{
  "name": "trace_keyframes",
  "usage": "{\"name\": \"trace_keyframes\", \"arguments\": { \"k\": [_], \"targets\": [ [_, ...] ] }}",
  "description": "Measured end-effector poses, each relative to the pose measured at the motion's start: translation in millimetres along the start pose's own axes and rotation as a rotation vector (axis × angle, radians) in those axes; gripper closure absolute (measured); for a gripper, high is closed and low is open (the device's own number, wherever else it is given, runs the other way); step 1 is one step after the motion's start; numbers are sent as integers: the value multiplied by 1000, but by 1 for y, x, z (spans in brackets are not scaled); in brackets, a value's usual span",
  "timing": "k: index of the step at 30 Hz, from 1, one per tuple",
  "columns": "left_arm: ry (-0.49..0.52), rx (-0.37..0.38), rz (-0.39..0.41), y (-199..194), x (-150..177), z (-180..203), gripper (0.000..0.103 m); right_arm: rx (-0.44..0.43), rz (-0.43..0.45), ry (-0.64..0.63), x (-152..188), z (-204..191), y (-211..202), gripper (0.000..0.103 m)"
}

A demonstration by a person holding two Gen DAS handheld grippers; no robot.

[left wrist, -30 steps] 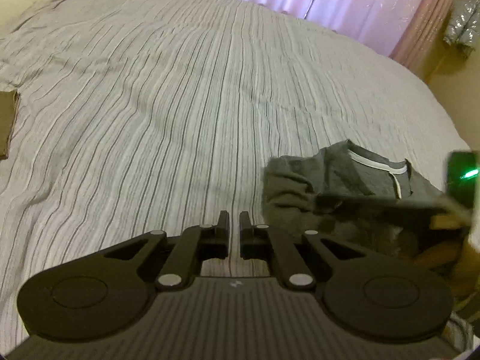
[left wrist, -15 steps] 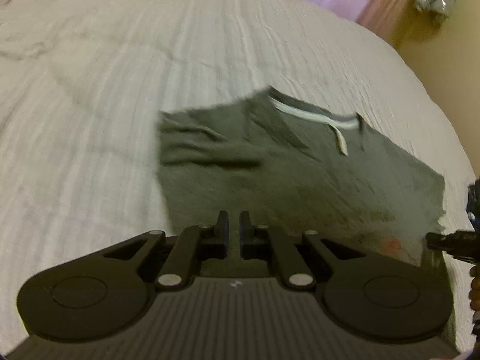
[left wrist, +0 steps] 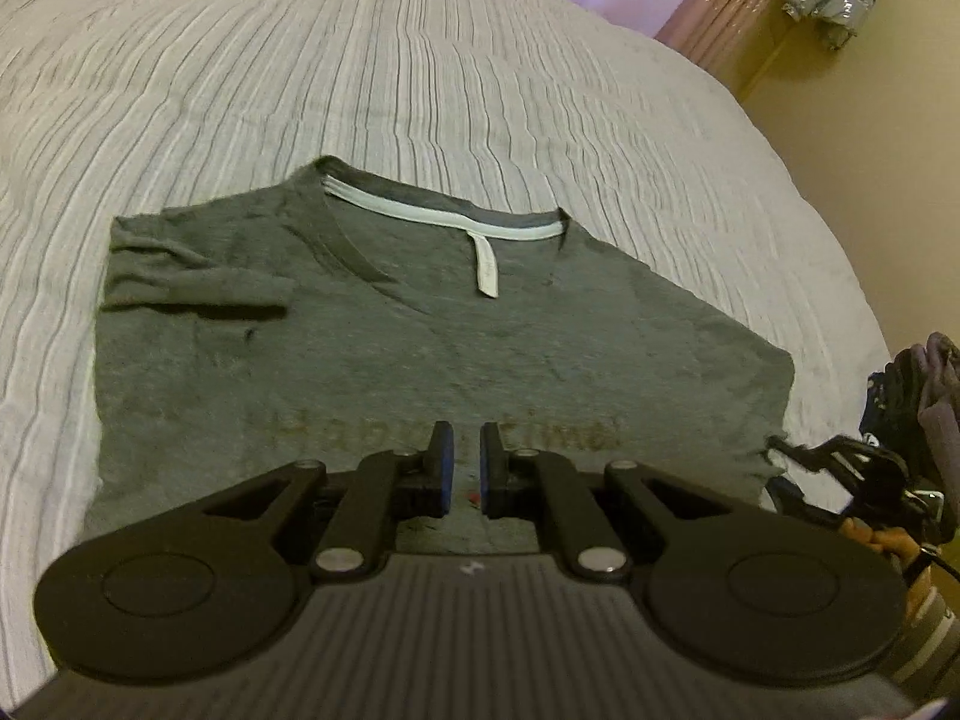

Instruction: Fold clothes

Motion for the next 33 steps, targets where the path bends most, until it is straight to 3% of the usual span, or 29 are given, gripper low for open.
{"name": "trace_keyframes", "arguments": {
  "k": [1, 3, 6, 9, 12, 14, 16, 18, 19, 20, 22, 24, 25, 26, 27, 29, 33],
  "targets": [
    [-3, -2, -3, 0, 1, 2, 99, 12, -3, -12, -1, -3, 3, 92],
    [-7, -7, -7, -1, 3, 7, 99, 67, 47, -174, 6, -21, 2, 98],
    [-15, -16, -8, -4, 6, 9, 99, 172, 164, -707, 51, -71, 2, 99],
    [-36, -33, -14, -5, 11, 3, 99, 211, 228, -1292, 131, -105, 11, 99],
    [-61, -44, -13, -7, 13, -4, 99, 240, 175, -1792, 205, -85, 31, 99],
    [-76, -51, -11, -8, 14, -8, 99, 311, 106, -1998, 231, -57, 47, 99],
    [-81, -55, -7, -11, 15, -13, 99, 389, 39, -2123, 242, -30, 56, 98],
    [-87, -63, -7, -11, 16, -18, 99, 372, -1, -2068, 239, -27, 52, 98],
    [-91, -69, -8, -11, 17, -21, 99, 342, -17, -2010, 236, -33, 46, 92],
    [-95, -74, -10, -11, 18, -24, 99, 313, -34, -1951, 233, -38, 40, 62],
    [-108, -77, -12, -10, 19, -27, 99, 215, -48, -1829, 226, -57, 27, 29],
    [-116, -71, -10, -9, 20, -27, 99, 142, -52, -1705, 217, -75, 16, 29],
    [-116, -64, -9, -9, 20, -27, 99, 133, -49, -1644, 209, -83, 11, 46],
    [-114, -59, -8, -8, 19, -25, 99, 131, -59, -1585, 202, -89, 10, 73],
    [-112, -55, -7, -7, 19, -24, 99, 143, -62, -1525, 194, -93, 12, 81],
    [-111, -50, -8, -5, 19, -22, 99, 173, -66, -1431, 178, -95, 21, 83],
    [-115, -45, -7, -5, 21, -19, 99, 229, -125, -1381, 167, -85, 33, 83]
  ]
}}
Point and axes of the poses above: each gripper's, at about its wrist camera, not at the fingertips, and y roughly the way its jaws point, z to its right, x to its underside, the point moved 5 cm from there along y, roughly the way its jaws point, and after that the axes turned 10 degrees about y, right-handed, at the moved point
